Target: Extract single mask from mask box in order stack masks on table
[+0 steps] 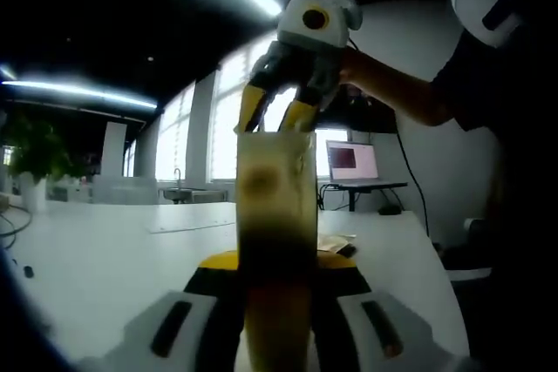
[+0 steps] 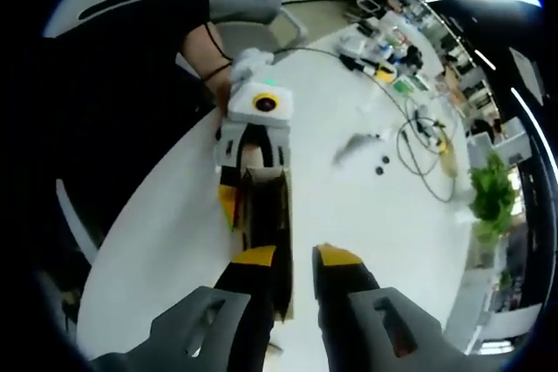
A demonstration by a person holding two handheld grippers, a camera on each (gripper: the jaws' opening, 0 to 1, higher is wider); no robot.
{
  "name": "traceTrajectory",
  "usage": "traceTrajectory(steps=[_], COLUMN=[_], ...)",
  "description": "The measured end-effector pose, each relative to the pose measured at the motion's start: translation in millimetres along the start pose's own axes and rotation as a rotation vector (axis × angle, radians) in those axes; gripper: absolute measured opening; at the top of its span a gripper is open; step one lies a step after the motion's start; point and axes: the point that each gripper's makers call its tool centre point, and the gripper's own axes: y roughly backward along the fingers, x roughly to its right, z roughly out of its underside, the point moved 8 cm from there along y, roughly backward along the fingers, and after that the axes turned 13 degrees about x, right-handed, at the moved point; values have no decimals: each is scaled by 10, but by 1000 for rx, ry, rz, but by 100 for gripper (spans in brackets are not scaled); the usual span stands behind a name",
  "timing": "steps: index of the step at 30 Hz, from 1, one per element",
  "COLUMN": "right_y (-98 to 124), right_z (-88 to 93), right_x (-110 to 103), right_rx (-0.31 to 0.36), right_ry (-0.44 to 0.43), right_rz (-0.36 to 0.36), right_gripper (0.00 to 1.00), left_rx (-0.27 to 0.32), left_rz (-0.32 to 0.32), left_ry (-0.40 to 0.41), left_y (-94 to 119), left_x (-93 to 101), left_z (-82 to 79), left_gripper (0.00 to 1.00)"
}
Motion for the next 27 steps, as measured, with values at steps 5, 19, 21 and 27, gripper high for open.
traceTrajectory(steps=[5, 19, 21, 27], right_y=[-12, -4, -17, -68], right_z=[-7, -43, -35, 11], right_x=[7, 12, -2, -17], right_rx=[-17, -11, -9, -44], right_ry=[-1, -51, -64, -60], right_rz=[-48, -108, -132, -153], right_gripper=[11, 6, 4, 1], left_rx=[0, 1, 0, -1], left_rz=[-1, -2, -3, -3], left_ry=[-1, 0, -1, -3], left_y=[4, 2, 3, 0], left_x=[-9, -7, -11, -1], left_z=[2, 0, 2, 4], left_gripper=[31, 31, 31, 31])
